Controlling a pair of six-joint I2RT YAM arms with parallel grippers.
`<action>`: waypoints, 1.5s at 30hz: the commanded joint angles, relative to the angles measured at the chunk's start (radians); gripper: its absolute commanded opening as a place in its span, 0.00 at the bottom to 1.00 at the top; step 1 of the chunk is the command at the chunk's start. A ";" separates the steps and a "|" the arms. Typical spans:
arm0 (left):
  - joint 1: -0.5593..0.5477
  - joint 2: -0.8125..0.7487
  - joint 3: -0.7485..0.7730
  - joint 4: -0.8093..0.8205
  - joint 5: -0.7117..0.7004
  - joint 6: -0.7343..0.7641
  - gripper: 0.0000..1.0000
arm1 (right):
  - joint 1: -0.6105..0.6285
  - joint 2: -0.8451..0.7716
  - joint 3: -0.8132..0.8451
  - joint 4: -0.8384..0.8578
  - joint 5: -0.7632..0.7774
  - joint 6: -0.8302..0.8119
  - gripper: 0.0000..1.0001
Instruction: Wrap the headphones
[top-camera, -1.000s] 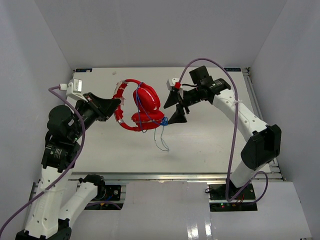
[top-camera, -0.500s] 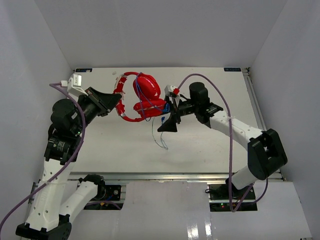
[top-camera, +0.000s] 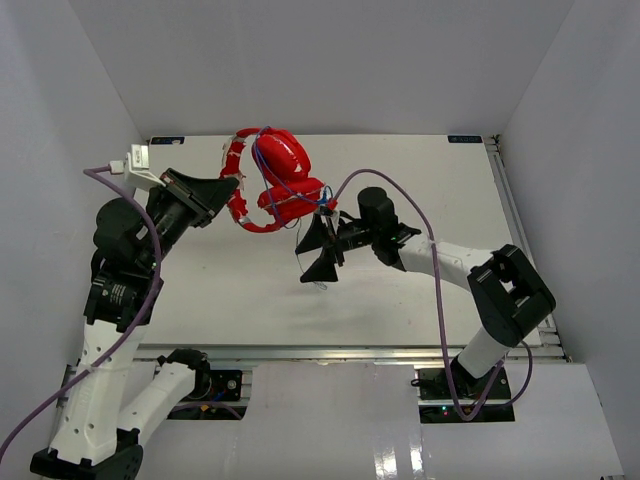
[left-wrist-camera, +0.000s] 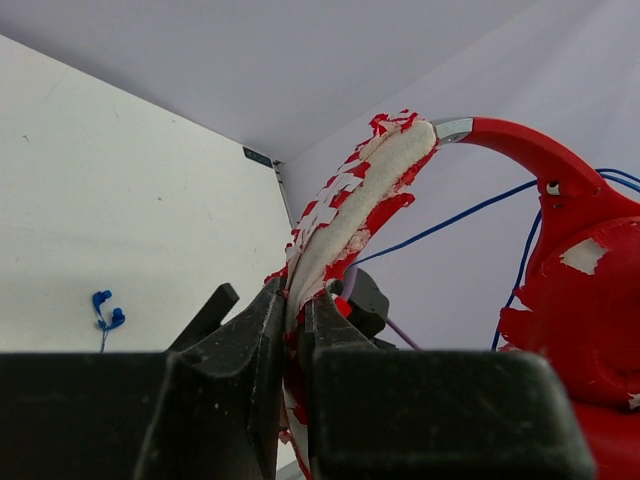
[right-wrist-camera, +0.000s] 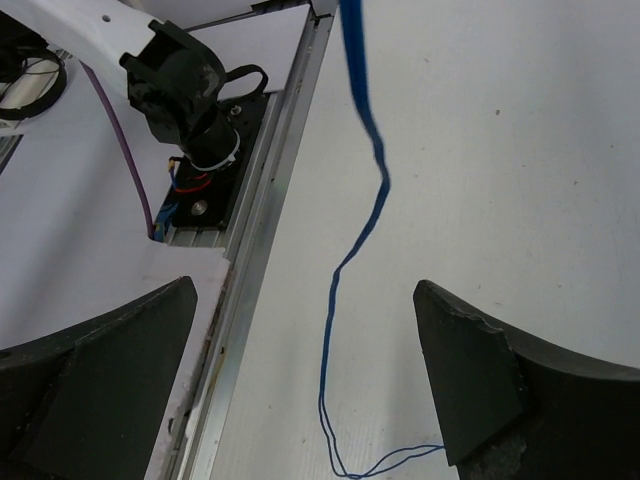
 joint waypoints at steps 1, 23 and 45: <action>-0.003 -0.021 0.066 0.071 -0.029 -0.075 0.00 | 0.068 0.001 -0.040 0.048 0.026 -0.087 0.93; -0.002 -0.071 -0.068 0.098 -0.453 -0.149 0.00 | 0.120 -0.193 0.005 -0.524 0.246 -0.472 0.08; -0.002 0.150 -0.164 0.174 -0.538 -0.029 0.00 | 0.308 -0.259 0.680 -1.293 1.002 -1.243 0.08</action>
